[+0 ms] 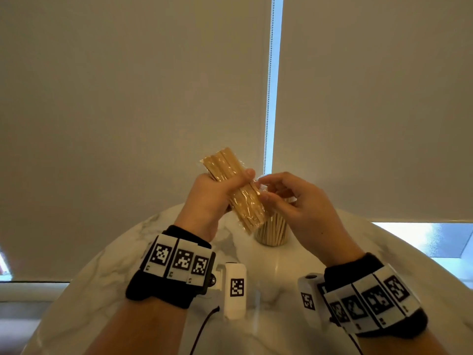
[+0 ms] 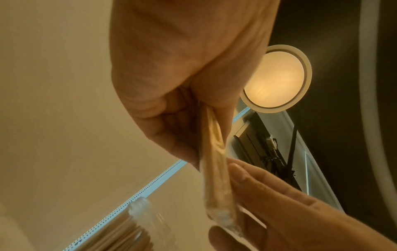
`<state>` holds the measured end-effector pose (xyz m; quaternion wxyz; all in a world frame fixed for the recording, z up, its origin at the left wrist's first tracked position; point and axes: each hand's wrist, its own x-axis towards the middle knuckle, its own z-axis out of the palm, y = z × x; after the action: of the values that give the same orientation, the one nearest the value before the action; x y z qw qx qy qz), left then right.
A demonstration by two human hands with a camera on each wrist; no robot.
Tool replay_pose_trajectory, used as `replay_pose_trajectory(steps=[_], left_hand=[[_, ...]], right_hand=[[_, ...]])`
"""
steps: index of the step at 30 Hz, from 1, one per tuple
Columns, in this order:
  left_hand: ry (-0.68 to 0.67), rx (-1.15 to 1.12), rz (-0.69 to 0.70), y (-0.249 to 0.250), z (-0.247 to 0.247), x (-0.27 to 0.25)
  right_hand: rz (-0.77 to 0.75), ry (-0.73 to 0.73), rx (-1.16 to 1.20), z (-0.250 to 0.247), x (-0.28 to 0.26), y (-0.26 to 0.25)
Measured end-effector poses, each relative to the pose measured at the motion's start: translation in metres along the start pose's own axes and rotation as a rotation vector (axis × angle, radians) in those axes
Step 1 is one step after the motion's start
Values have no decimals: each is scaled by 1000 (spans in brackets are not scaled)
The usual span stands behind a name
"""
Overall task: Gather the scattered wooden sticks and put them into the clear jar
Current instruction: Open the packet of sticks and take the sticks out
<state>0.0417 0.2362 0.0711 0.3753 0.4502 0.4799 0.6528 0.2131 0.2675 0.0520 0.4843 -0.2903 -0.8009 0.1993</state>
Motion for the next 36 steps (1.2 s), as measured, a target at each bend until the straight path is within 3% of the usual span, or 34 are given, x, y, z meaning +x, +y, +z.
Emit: replay_pose_trajectory(steps=[5,12,22,26,32,36], left_hand=[[38,15,-26,-5,10,1],[127,-44,-90,-9,6,5],[35,-119,-122,-3,-5,7],[83,-170,-179,-9,-8,12],[147,-427,-203,-9,-18,20],[299,-522,-106,-7,-29,23]], right_hand=[[-13,73,94,1,0,-2],[-126,109,-155,10,-1,-1],[-6,-116,-40,6,-2,-5],[45,-164,97,-6,1,-5],[4,-323,29,-14,0,-2],[224,-326,22,-4,-2,13]])
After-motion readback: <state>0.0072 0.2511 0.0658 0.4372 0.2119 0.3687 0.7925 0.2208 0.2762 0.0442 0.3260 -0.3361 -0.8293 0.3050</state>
